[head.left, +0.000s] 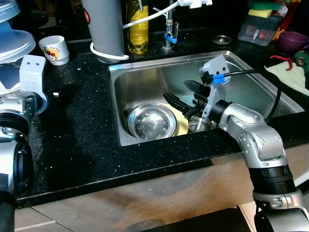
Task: Kitchen organization
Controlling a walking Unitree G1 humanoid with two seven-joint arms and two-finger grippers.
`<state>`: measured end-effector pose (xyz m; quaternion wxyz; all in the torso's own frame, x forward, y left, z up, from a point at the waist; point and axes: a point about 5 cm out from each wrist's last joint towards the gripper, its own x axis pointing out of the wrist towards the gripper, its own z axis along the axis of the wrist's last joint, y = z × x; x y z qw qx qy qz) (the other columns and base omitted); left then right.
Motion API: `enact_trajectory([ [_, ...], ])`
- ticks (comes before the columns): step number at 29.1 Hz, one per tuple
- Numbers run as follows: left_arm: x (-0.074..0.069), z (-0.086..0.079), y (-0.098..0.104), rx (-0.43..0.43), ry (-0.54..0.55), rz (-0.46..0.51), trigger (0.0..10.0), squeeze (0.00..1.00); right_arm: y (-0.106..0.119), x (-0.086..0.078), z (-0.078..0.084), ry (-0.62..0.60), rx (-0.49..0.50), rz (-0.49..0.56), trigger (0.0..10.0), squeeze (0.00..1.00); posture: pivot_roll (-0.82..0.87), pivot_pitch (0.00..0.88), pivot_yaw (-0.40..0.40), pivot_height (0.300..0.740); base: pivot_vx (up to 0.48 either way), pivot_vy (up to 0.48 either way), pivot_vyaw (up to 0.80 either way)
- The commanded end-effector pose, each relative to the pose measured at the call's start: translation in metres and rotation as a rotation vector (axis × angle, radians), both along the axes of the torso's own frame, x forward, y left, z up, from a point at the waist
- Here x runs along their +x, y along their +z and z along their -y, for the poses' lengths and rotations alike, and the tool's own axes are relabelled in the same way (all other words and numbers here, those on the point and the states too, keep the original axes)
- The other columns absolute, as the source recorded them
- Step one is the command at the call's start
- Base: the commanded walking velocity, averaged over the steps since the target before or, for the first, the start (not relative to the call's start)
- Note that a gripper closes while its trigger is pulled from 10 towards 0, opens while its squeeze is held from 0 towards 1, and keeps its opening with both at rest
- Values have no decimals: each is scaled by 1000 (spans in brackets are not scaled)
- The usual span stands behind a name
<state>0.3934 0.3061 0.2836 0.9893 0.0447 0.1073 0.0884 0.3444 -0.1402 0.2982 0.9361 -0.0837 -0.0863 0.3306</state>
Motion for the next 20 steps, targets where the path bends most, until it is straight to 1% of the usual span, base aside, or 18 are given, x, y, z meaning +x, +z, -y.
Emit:
enact_trajectory([
  [1,-5,-8,-18,3,8,-82,10000,0,1,1,-1,4,-15,9,10000,0,-80,211,-4,740,0,0,0],
  [3,-4,-3,-17,10,-40,-90,10000,0,2,1,0,2,-18,13,10000,0,-80,211,-4,740,0,0,0],
  [4,-3,0,-18,-16,-51,-92,10000,0,2,2,0,1,-20,16,10000,0,-77,208,-5,740,0,0,0],
  [6,-2,4,-20,-110,-49,-80,10000,0,2,2,0,0,-20,18,10000,0,-76,207,-4,740,0,0,0],
  [7,-1,7,-20,-191,-48,-59,10000,0,2,3,0,-1,-22,22,10000,0,-75,204,-1,740,0,0,0],
  [8,-1,8,-20,-221,-53,-51,10000,0,2,3,0,-2,-23,23,10000,0,-76,203,-2,740,0,0,0],
  [10,4,15,-9,-251,-97,27,10000,0,2,3,1,-5,-20,26,10000,0,-78,200,0,740,0,0,0],
  [11,5,16,-3,-238,-97,51,10000,0,3,3,1,-7,-19,28,10000,0,-80,196,3,740,0,0,0],
  [12,5,14,7,-185,-69,89,10000,0,3,2,2,-10,-17,30,10000,0,-80,195,5,740,0,0,0],
  [13,5,14,7,-185,-69,89,10000,0,3,2,2,-10,-17,30,10000,0,-80,195,5,740,0,0,0],
  [14,5,12,13,-147,-45,111,10000,0,3,3,2,-11,-15,31,10000,0,-82,193,5,740,0,0,0],
  [15,3,6,22,-44,-13,128,10000,0,3,2,2,-13,-11,32,10000,0,-80,186,6,740,0,0,0],
  [16,3,6,22,-44,-13,128,10000,0,3,2,2,-13,-11,32,10000,0,-80,186,6,740,0,0,0],
  [17,1,0,29,62,12,138,10000,0,3,2,3,-15,-8,32,10000,0,-77,185,7,740,0,0,0],
  [18,1,0,29,62,12,138,10000,0,3,2,3,-15,-8,32,10000,0,-77,185,7,740,0,0,0],
  [19,-5,-11,37,135,50,165,10000,165,2,2,3,-19,1,31,10000,0,-68,180,0,740,0,0,0],
  [20,-5,-11,37,135,50,165,10000,165,2,2,3,-19,1,31,10000,0,-68,180,0,740,0,0,0],
])
